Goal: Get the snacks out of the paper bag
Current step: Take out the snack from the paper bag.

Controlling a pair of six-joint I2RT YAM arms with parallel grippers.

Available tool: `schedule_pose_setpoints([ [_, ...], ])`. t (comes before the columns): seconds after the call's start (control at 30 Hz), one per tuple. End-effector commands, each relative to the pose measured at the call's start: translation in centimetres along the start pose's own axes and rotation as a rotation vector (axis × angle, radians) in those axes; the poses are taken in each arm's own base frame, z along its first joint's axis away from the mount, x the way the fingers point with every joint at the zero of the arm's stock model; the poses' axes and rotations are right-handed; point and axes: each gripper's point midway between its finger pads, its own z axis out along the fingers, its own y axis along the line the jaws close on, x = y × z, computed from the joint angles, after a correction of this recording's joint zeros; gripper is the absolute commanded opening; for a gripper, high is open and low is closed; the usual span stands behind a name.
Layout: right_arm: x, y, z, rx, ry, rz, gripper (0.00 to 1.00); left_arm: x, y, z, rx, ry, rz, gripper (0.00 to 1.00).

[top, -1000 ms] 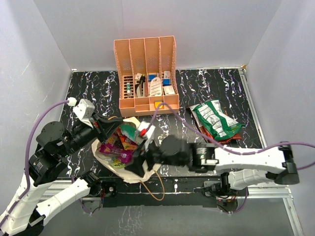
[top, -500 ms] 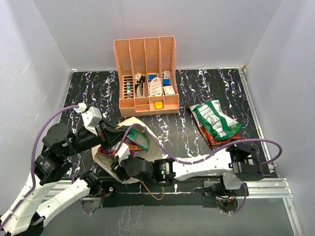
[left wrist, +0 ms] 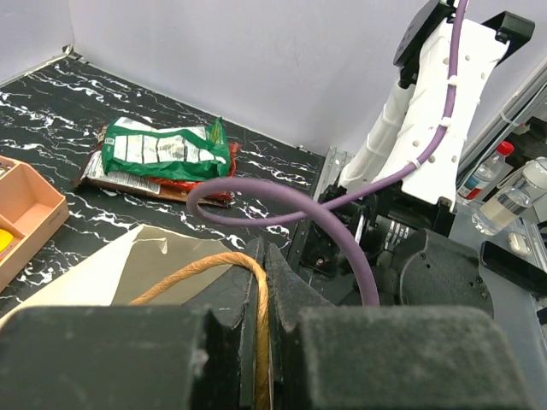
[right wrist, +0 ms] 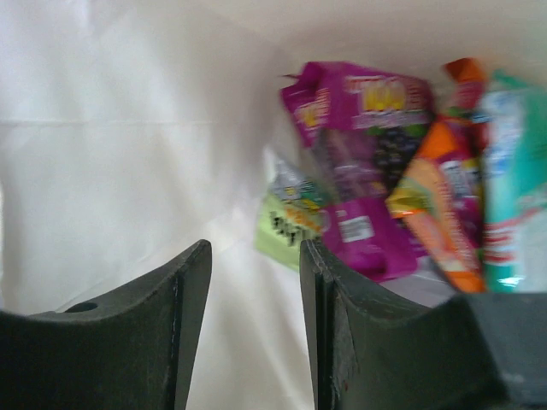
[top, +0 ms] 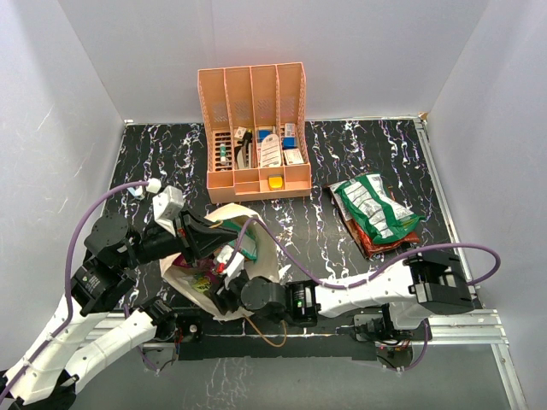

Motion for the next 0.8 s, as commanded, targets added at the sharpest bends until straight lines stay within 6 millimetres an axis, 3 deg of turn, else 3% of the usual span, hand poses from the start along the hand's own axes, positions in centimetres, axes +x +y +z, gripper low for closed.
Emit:
schedule_pose_setpoints([
  [0.0,-3.4,-4.2,-0.7,0.155,-0.061,-0.079,0.49,-1.8,-1.2,-0.2,0.051,-0.066,0.030,0.00],
  [0.2,-3.4,-6.7,0.6,0.192,-0.026,-0.131,0.53,-2.1,-1.1,-0.5,0.029,-0.082,0.047,0.00],
  [0.5,-2.4,-7.3,4.0,0.291,-0.041,-0.159,0.54,-2.2,-1.0,-0.5,0.023,-0.081,0.050,0.00],
  [0.57,-2.0,-7.3,4.7,0.298,-0.034,-0.184,0.55,-2.3,-1.1,-0.7,0.023,-0.082,0.054,0.00],
  [0.77,1.2,-10.0,7.0,0.442,0.048,-0.221,0.53,-2.5,-1.4,-1.3,0.020,-0.098,0.063,0.00],
])
